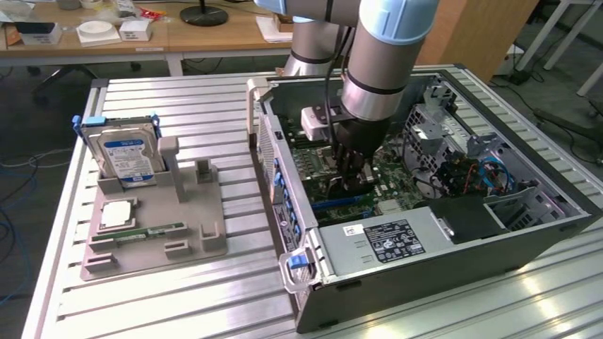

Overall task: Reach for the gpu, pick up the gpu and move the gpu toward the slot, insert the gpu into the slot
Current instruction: 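Insert the gpu into the slot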

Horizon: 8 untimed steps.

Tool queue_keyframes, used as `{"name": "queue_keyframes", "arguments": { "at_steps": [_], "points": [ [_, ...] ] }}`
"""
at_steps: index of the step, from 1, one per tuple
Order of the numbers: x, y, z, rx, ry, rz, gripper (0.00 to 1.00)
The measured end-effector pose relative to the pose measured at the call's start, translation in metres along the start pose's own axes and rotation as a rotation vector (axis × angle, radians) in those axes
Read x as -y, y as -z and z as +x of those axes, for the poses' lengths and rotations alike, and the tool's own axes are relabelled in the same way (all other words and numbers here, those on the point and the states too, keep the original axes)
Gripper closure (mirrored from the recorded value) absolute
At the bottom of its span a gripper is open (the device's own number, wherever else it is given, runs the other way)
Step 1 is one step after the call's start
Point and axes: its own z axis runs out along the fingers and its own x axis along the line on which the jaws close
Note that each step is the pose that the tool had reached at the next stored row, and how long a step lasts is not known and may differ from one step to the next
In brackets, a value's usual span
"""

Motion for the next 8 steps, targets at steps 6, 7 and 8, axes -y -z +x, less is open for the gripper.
{"name": "queue_keyframes", "arguments": {
  "at_steps": [6, 7, 8],
  "points": [
    [-0.0001, -0.0026, 0.0, 0.0002, 0.0, 0.0001, 0.74],
    [-0.0001, -0.0026, 0.0, 0.0, 0.0, 0.0, 0.74],
    [-0.0001, -0.0029, 0.0, 0.0001, 0.0, 0.0001, 0.74]
  ]
}}
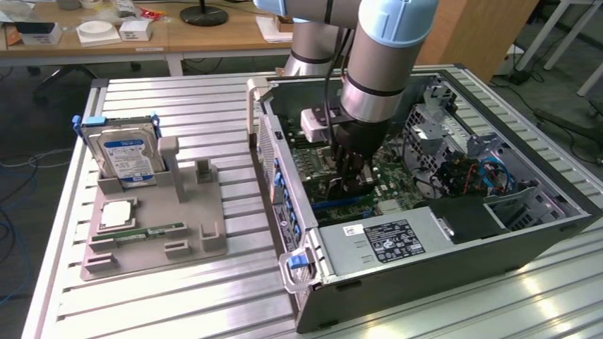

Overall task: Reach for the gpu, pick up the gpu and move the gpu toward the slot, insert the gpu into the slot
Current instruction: 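Insert the gpu into the slot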

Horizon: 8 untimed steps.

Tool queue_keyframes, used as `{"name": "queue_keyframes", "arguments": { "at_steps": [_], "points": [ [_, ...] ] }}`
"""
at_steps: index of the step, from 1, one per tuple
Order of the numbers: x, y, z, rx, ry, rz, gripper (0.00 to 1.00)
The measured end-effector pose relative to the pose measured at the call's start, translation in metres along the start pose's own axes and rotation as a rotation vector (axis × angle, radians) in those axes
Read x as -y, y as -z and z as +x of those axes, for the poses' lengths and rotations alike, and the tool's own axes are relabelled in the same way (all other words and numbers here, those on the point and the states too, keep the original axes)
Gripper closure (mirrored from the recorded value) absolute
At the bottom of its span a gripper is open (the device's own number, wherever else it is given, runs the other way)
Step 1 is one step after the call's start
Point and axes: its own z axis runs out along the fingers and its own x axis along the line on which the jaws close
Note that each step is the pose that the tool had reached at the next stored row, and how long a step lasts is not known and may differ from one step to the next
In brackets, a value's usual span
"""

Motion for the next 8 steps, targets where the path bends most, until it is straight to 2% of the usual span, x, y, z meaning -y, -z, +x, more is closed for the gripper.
{"name": "queue_keyframes", "arguments": {
  "at_steps": [8],
  "points": [
    [0.0, -0.0018, 0.0, 0.0001, 0.0, 0.0001, 0.74]
  ]
}}
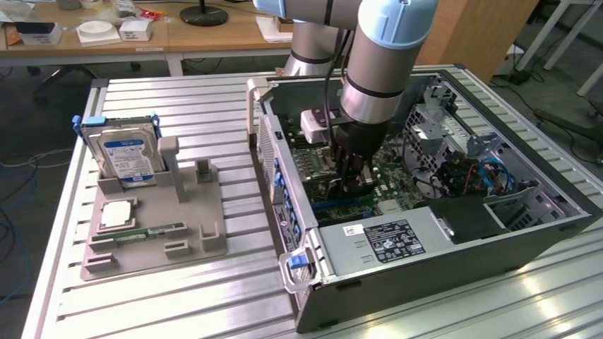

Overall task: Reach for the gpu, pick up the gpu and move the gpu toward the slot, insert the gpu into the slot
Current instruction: 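Insert the gpu into the slot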

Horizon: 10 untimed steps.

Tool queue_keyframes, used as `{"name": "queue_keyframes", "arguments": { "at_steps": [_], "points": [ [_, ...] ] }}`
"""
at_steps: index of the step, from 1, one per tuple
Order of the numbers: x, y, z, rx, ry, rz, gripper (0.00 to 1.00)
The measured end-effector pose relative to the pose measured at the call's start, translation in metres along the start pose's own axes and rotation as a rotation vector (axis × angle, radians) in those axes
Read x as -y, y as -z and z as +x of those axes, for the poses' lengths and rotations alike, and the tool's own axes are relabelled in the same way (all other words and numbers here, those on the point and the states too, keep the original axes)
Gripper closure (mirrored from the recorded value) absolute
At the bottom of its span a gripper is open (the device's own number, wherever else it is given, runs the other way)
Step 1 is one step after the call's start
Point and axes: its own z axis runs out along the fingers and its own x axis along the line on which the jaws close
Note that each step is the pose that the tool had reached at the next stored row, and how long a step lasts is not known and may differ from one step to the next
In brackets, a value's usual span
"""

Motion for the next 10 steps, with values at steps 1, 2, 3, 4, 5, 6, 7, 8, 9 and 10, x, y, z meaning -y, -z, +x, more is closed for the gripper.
{"name": "queue_keyframes", "arguments": {
  "at_steps": [1, 2, 3, 4, 5, 6, 7, 8, 9, 10],
  "points": [
    [0.0, 0.0, 0.0, 0.0, 0.0, 0.0, 0.74],
    [0.0, 0.0, 0.0, 0.0, 0.0, 0.0, 0.74],
    [0.0, 0.0, 0.0, 0.0001, 0.0, 0.0, 0.74],
    [0.0, 0.0, 0.0, 0.0001, 0.0, 0.0, 0.74],
    [0.0, 0.0, 0.0, 0.0001, 0.0, 0.0, 0.74],
    [0.0, 0.0, 0.0, 0.0001, 0.0, 0.0001, 0.74],
    [-0.0001, -0.0004, 0.0, 0.0002, 0.0, 0.0001, 0.74],
    [-0.0001, -0.0009, 0.0, 0.0003, 0.0, 0.0002, 0.74],
    [-0.0001, -0.001, 0.0, 0.0001, 0.0, 0.0001, 0.74],
    [-0.0002, -0.001, 0.0, 0.0, 0.0, 0.0, 0.74]
  ]
}}
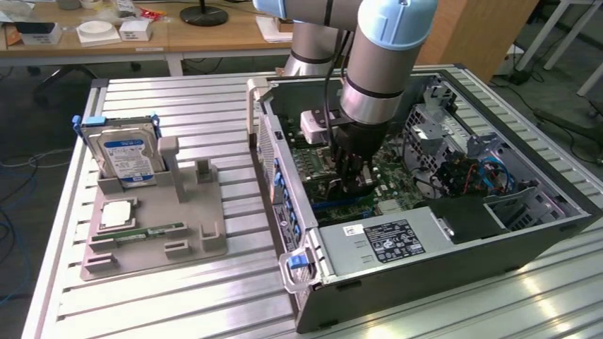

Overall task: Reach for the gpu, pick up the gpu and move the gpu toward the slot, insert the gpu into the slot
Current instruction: 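Insert the gpu into the slot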

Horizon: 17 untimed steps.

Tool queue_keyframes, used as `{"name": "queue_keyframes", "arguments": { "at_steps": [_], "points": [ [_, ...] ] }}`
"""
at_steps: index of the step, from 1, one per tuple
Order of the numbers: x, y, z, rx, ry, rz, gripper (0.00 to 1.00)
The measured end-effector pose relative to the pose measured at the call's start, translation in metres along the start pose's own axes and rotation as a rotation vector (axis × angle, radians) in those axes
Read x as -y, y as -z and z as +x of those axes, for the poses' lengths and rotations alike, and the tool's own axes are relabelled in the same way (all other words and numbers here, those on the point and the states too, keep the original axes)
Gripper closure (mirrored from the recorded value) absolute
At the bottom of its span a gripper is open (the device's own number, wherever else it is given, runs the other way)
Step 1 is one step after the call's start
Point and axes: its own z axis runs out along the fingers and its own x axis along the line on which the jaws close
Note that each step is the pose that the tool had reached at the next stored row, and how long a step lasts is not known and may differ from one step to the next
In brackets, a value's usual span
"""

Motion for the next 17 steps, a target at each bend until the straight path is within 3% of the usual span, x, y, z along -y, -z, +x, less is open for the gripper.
{"name": "queue_keyframes", "arguments": {
  "at_steps": [17],
  "points": [
    [-0.0001, -0.0015, 0.0001, -0.0001, 0.0, -0.0001, 0.74]
  ]
}}
